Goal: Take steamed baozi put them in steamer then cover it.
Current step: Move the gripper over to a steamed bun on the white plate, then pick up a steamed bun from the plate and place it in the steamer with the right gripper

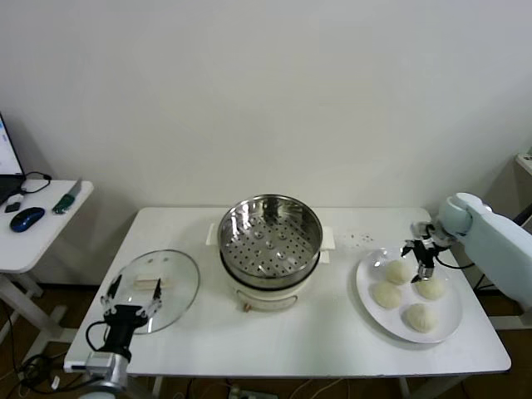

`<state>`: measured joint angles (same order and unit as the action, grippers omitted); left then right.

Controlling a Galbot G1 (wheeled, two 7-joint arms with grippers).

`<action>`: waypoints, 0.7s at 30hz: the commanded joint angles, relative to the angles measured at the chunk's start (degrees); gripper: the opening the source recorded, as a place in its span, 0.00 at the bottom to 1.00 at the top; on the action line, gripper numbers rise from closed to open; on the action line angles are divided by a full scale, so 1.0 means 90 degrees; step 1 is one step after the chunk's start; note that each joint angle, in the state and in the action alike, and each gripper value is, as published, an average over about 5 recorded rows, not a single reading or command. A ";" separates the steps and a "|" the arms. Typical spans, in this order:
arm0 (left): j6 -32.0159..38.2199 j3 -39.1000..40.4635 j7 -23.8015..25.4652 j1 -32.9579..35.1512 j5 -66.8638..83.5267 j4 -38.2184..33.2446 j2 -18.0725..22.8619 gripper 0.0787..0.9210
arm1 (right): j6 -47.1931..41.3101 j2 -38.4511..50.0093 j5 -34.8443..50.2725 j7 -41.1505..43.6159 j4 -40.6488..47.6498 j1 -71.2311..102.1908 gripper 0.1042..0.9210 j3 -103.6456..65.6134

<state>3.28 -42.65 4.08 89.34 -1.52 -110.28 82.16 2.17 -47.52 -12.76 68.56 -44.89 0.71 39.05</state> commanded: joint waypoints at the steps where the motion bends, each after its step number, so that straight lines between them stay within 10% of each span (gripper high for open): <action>1: 0.0012 0.0005 0.0017 0.0003 0.0001 0.0035 -0.0002 0.88 | 0.0088 -0.0549 -0.0182 0.0056 0.0646 -0.0165 0.88 0.0237; 21: 0.0068 -0.0035 -0.0005 0.0073 -0.0003 0.0072 -0.0003 0.88 | 0.0449 -0.0756 -0.0490 0.0022 0.1028 -0.0087 0.69 -0.0006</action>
<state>3.86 -42.97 4.03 89.99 -1.52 -109.63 82.15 5.46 -53.35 -16.38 68.83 -37.16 0.08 39.25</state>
